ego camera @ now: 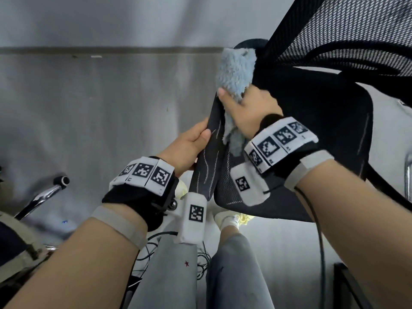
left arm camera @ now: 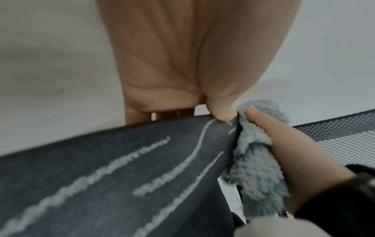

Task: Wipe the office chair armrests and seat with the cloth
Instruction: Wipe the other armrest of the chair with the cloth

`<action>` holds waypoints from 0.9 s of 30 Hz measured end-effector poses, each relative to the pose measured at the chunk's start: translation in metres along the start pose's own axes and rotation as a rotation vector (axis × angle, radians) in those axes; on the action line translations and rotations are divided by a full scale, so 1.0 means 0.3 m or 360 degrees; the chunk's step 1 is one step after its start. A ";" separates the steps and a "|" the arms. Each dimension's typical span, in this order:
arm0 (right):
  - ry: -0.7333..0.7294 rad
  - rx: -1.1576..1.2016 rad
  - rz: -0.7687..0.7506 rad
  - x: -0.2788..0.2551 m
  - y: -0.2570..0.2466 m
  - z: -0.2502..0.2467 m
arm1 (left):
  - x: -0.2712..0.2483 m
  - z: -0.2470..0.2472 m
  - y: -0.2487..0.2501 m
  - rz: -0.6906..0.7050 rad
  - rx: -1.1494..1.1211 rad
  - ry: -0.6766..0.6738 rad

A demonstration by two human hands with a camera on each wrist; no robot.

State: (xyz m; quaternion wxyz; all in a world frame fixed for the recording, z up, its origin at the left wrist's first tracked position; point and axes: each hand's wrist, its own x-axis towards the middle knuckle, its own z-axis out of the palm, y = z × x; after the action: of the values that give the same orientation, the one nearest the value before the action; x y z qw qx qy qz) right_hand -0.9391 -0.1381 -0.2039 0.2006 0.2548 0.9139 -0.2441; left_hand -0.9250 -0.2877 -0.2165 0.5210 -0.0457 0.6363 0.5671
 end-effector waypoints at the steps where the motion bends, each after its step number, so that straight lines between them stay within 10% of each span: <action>1: 0.0045 -0.0088 -0.0011 0.018 -0.004 -0.007 | -0.002 0.004 -0.006 -0.0003 -0.0026 0.0004; 8: 0.0146 0.0276 0.0212 0.106 -0.051 -0.040 | -0.003 -0.002 -0.026 -0.0027 -0.0041 -0.0005; 14: -0.0291 0.0333 -0.0212 -0.195 0.048 0.095 | 0.001 -0.012 -0.043 -0.0036 -0.0247 -0.0009; 22: 0.0083 0.0756 -0.0009 0.024 0.019 0.066 | -0.038 -0.023 -0.153 -0.0019 -0.0367 -0.0188; 27: -0.0088 0.0809 -0.0252 -0.219 0.057 0.131 | -0.031 -0.007 -0.166 0.0017 -0.0339 0.0050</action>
State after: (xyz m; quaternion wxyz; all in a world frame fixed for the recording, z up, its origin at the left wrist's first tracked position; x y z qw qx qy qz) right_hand -0.8681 -0.1710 -0.2090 0.1354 0.2179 0.8345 -0.4877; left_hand -0.8896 -0.3118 -0.2438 0.5001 -0.1062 0.5807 0.6336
